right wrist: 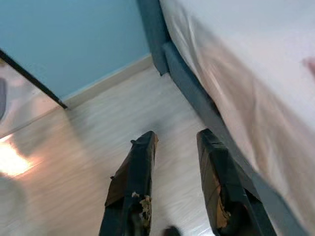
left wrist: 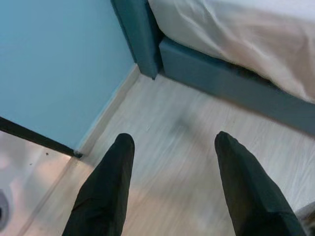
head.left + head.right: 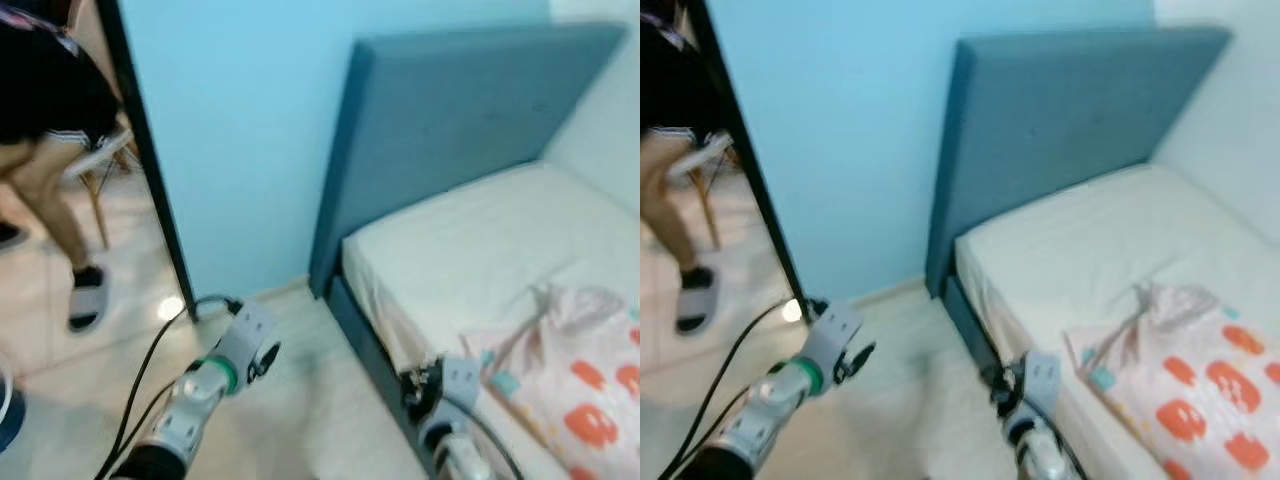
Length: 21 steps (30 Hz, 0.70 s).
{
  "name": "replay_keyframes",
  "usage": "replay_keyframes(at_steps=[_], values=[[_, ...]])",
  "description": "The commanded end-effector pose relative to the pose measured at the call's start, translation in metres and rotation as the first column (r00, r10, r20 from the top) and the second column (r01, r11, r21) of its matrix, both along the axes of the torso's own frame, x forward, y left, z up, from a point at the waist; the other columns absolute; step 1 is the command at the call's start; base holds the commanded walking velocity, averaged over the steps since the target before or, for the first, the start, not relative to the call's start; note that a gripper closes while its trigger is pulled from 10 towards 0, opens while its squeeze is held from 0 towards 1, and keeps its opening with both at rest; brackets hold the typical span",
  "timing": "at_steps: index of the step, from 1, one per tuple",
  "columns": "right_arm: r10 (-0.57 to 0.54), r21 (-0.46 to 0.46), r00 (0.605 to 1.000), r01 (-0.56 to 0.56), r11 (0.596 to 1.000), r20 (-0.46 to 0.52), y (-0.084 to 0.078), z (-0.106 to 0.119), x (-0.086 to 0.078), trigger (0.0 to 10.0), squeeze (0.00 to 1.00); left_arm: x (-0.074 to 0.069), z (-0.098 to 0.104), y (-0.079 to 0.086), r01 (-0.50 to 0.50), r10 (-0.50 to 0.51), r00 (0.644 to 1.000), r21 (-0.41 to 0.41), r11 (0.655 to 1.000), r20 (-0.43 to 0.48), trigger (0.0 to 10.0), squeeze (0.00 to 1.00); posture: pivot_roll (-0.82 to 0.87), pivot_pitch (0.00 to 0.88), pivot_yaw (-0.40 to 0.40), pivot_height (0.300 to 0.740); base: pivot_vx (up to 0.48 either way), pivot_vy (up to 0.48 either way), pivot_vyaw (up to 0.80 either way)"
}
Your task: Clean up the room
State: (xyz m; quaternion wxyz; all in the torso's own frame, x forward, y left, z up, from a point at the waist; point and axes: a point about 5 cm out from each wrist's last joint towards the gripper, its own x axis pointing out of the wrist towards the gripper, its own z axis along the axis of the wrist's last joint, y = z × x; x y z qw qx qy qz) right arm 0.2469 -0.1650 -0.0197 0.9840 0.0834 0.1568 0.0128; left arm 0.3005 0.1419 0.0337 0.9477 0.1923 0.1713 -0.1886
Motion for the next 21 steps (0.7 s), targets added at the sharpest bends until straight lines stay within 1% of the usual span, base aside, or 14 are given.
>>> replay_keyframes(at_steps=[1,21], values=[[-0.023,-0.006,0.999,0.023,1.0,-0.029,-0.0066,-0.006,-0.0073,10.0,0.0,-0.0038,-0.0061,-0.0048,0.01,-0.01,1.0,-0.006,1.0,-0.027,10.0,0.0,0.04,0.059,0.014,0.74,0.0,0.0,-0.8],[-0.027,-0.003,0.999,0.027,1.0,-0.029,-0.0058,-0.0071,-0.0086,10.0,0.0,-0.0039,-0.0063,-0.0043,0.007,-0.008,1.0,-0.014,1.0,-0.028,10.0,0.0,0.04,0.065,0.016,0.74,0.0,0.0,-0.8]])
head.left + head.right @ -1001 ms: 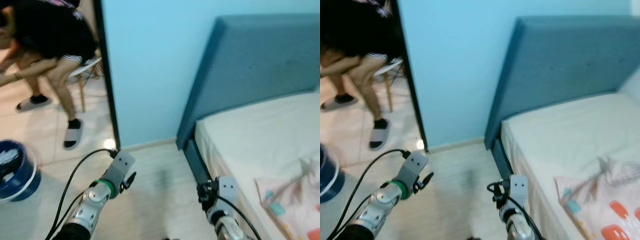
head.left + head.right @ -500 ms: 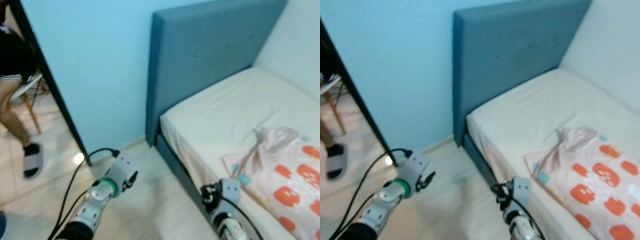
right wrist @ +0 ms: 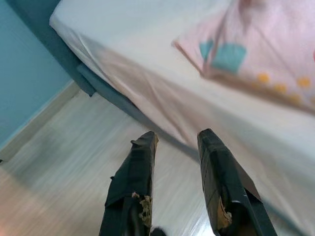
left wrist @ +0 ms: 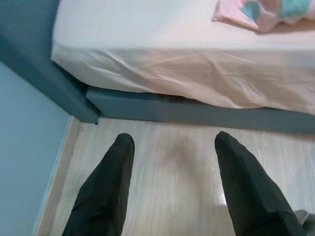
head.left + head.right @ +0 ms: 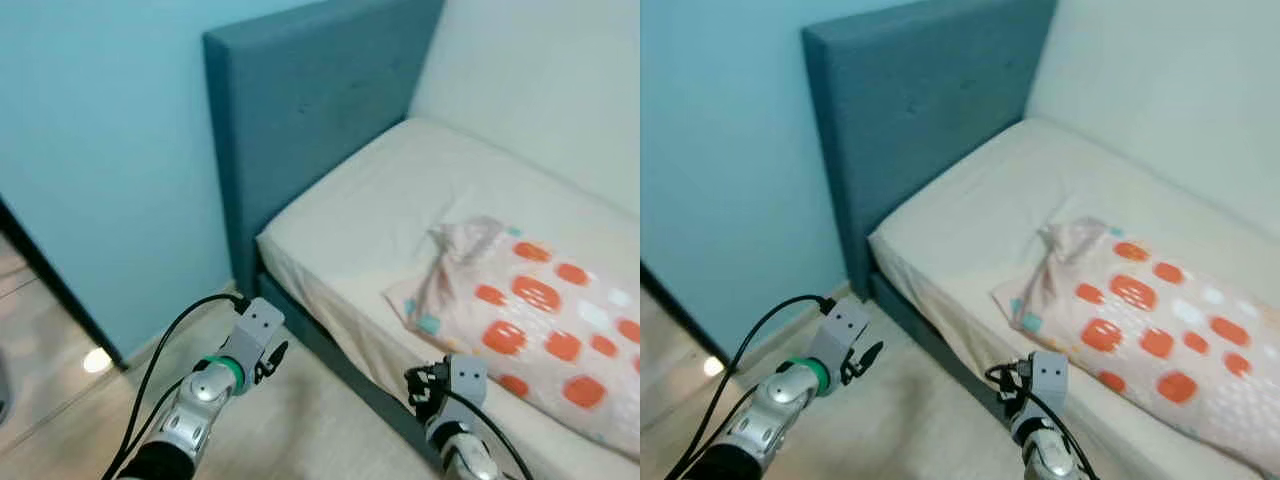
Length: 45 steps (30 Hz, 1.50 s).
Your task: Clean up the room
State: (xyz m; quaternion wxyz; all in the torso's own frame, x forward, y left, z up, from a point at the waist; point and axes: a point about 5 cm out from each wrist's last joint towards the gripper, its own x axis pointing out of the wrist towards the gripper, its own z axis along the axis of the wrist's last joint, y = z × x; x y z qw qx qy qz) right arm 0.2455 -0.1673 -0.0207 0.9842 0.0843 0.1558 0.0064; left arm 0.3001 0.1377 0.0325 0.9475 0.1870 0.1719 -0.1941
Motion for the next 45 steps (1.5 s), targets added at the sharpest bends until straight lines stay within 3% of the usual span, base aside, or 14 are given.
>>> replay_keyframes(at_steps=[1,31,45], values=[[-0.015,-0.002,0.999,0.015,1.0,-0.03,-0.0036,-0.0062,-0.0073,10.0,0.0,-0.0034,-0.0052,-0.0001,-0.001,0.001,1.0,-0.002,1.0,-0.023,10.0,0.0,0.04,0.065,0.016,0.74,0.0,0.0,-0.8],[-0.032,0.011,0.999,0.032,0.999,-0.009,-0.0041,-0.0035,-0.0047,10.0,0.0,-0.0021,-0.0022,-0.0012,0.006,-0.006,1.0,-0.017,1.0,0.002,10.0,0.0,0.04,0.07,0.017,0.74,0.0,0.0,-0.8],[-0.042,0.003,0.999,0.042,0.999,0.022,-0.0058,0.0007,-0.0017,10.0,0.0,0.0009,0.0015,-0.0019,0.001,-0.001,1.0,-0.023,1.0,0.026,10.0,0.0,0.04,0.07,0.017,0.74,0.375,0.299,-0.06]])
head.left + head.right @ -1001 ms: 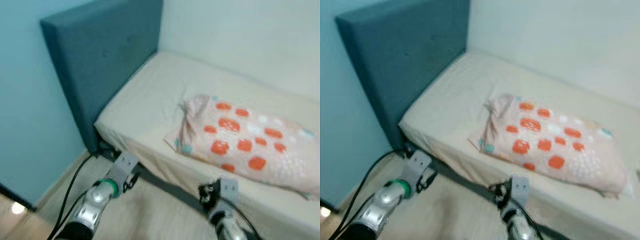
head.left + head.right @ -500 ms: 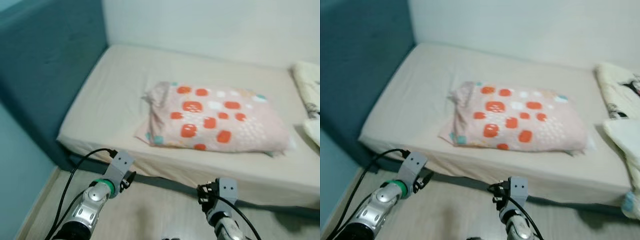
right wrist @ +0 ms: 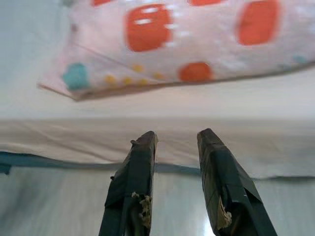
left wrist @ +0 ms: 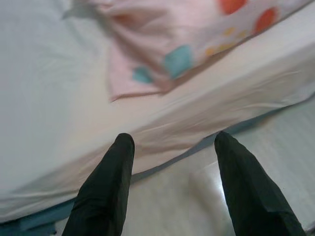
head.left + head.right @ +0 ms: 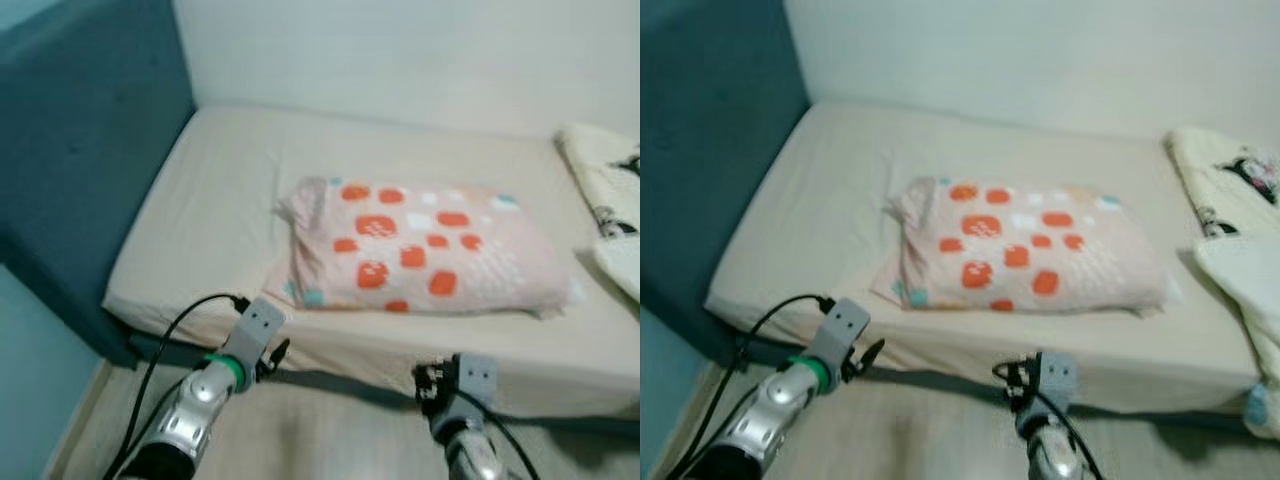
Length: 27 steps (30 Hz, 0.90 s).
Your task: Clean up the room
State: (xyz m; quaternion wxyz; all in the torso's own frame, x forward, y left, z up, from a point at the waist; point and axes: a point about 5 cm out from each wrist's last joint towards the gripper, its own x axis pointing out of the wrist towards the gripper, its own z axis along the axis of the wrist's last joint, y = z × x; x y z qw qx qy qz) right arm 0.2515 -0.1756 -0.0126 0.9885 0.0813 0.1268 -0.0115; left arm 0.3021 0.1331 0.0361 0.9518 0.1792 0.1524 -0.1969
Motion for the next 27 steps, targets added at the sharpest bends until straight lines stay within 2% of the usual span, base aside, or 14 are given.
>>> replay_keyframes(at_steps=[1,11,14,19,27], values=[[-0.003,0.017,0.999,0.004,1.0,-0.037,0.0024,-0.0079,-0.0079,10.0,0.0,-0.0012,-0.002,0.0026,-0.007,0.007,1.0,0.001,1.0,-0.007,10.0,0.0,0.04,0.07,0.017,0.74,0.379,0.296,0.0],[-0.006,0.015,0.999,0.007,1.0,-0.048,0.0019,-0.0094,-0.009,10.0,0.0,-0.0012,-0.002,0.0019,-0.002,0.002,1.0,-0.002,1.0,-0.004,10.0,0.0,0.04,0.07,0.017,0.74,0.377,0.296,-0.78],[-0.006,0.003,0.999,0.007,1.0,-0.045,0.0009,-0.0085,-0.0079,10.0,0.0,-0.0009,-0.0017,0.0011,-0.003,0.003,1.0,-0.011,1.0,-0.005,10.0,0.0,0.04,0.07,0.017,0.74,0.37,0.284,0.0],[-0.007,-0.003,0.999,0.007,1.0,-0.043,0.0005,-0.0079,-0.0072,10.0,0.0,-0.001,-0.0004,-0.0017,-0.004,0.003,1.0,-0.051,0.999,-0.012,10.0,0.0,0.04,0.064,0.014,0.74,0.0,0.0,0.0],[-0.004,-0.005,0.999,0.003,1.0,-0.041,0.0005,-0.0076,-0.0067,10.0,0.0,-0.0005,0.0014,-0.0035,0.003,-0.003,1.0,-0.061,0.998,-0.001,10.0,0.0,0.04,0.064,0.014,0.74,0.0,0.0,0.0]])
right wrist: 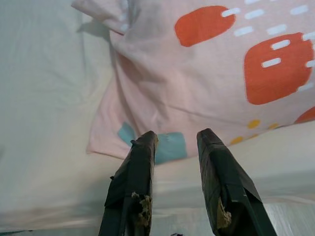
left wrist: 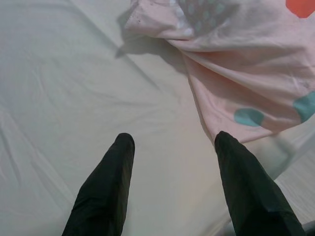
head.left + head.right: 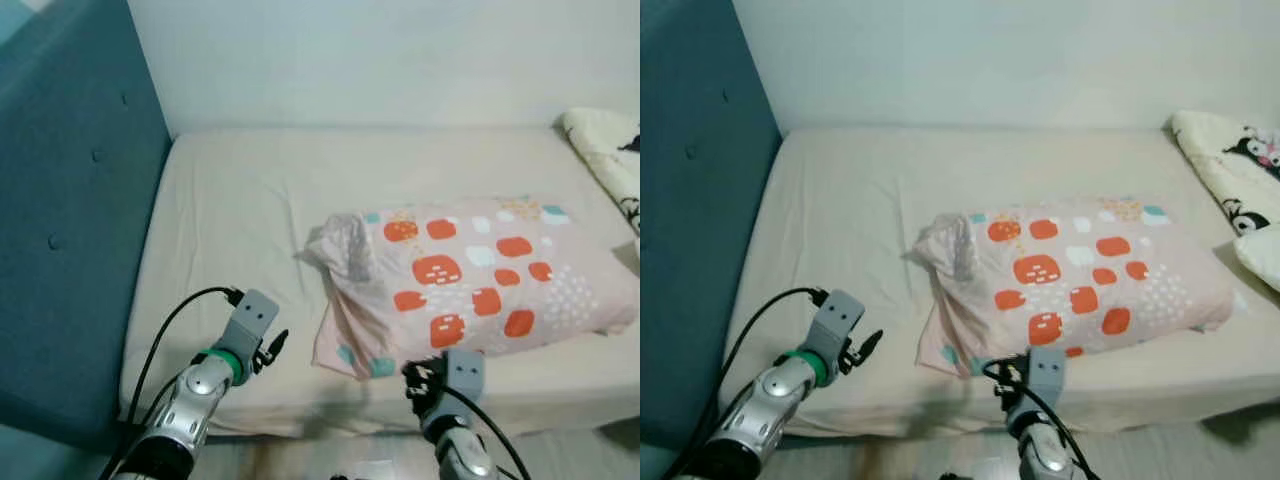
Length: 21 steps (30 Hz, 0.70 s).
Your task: Clean up the room
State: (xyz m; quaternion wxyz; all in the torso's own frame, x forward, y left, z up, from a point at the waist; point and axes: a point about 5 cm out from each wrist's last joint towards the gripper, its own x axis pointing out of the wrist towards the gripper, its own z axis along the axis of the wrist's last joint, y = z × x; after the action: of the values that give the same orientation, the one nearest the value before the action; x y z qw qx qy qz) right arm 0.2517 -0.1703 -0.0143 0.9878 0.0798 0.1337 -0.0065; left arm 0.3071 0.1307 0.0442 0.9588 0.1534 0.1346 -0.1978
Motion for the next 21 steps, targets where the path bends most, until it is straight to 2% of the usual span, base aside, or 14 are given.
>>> replay_keyframes(at_steps=[1,10,11,21], values=[[-0.012,-0.003,0.999,0.012,1.0,-0.03,-0.005,-0.006,-0.007,10.0,0.0,-0.005,-0.007,-0.001,0.001,-0.001,1.0,-0.005,1.0,-0.027,10.0,0.0,0.04,0.064,0.014,0.74,0.0,0.0,0.0],[-0.008,-0.021,1.0,0.008,1.0,-0.02,-0.006,-0.005,-0.007,10.0,0.0,-0.005,-0.006,0.0,-0.009,0.008,0.999,-0.008,1.0,-0.031,10.0,0.0,0.04,0.072,0.016,0.74,0.0,0.0,0.0],[-0.02,-0.049,1.0,0.02,0.999,-0.004,-0.011,-0.001,-0.003,10.0,0.0,-0.005,-0.006,0.001,-0.012,0.011,0.999,-0.01,1.0,-0.031,10.0,0.0,0.04,0.072,0.016,0.74,0.0,0.0,0.0],[-0.033,-0.087,0.999,0.035,0.996,0.021,-0.018,0.008,0.007,10.0,0.0,-0.006,-0.006,0.002,-0.018,0.018,0.999,-0.009,1.0,-0.031,10.0,0.0,0.05,0.084,0.019,0.73,0.0,0.0,0.0]])
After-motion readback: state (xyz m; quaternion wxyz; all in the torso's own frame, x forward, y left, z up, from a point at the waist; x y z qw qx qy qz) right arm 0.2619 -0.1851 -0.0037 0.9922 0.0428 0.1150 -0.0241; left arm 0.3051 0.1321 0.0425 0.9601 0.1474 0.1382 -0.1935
